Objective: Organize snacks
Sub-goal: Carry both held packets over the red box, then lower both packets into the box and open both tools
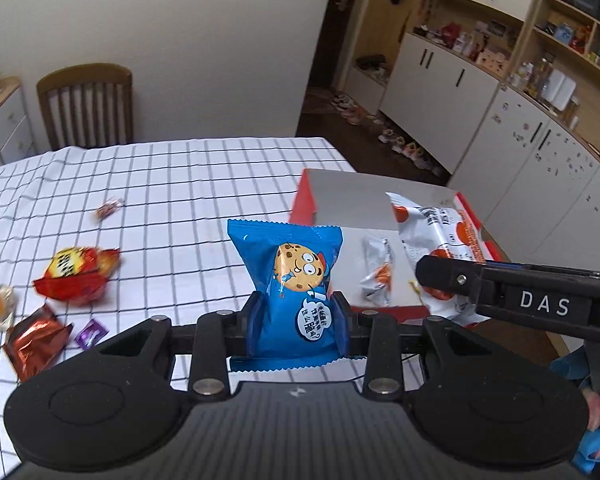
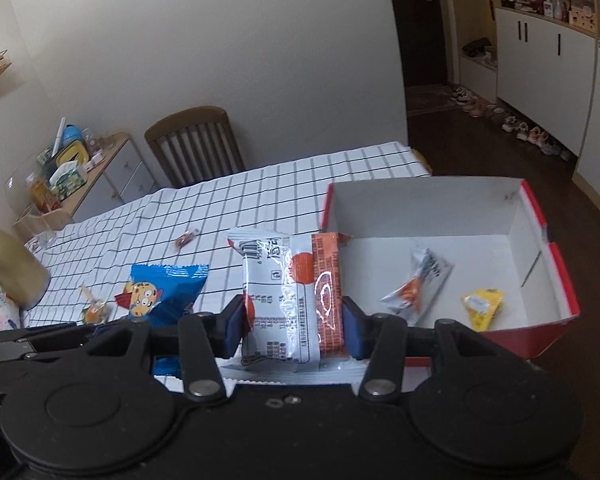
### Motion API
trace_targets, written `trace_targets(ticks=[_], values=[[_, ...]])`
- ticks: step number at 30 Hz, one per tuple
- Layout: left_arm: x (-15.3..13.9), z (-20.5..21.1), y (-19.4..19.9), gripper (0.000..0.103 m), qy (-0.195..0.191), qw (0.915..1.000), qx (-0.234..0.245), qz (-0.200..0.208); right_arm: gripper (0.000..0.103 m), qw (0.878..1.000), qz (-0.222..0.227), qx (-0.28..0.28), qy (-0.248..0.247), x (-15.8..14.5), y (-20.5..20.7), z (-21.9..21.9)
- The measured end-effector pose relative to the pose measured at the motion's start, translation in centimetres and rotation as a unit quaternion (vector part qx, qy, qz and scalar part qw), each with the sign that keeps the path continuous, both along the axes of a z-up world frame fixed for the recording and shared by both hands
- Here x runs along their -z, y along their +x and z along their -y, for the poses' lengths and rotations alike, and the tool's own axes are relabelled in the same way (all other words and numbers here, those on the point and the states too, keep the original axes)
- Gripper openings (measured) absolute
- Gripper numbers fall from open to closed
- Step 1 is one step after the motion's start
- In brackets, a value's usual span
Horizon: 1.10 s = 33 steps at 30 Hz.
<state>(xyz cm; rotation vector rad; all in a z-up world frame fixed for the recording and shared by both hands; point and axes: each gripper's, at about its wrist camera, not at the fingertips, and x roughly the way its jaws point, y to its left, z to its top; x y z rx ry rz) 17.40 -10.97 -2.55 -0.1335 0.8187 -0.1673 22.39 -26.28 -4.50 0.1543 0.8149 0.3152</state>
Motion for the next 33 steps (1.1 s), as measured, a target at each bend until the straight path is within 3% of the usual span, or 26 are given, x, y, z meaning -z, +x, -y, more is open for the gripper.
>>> trace_targets(ticks=[20,33], values=[[0.3,8.4,6.6,0.035,0.021,0.9976,0.066,-0.011,0.047,0.996,-0.004,0.081,-0.036,1.8,1.7,8.9],[3.1,11.8,12.0,0.035,0.055,0.9951,0.071,-0.041,0.047,0.993,-0.016,0.096,-0.074,3.9,4.8,11.2]])
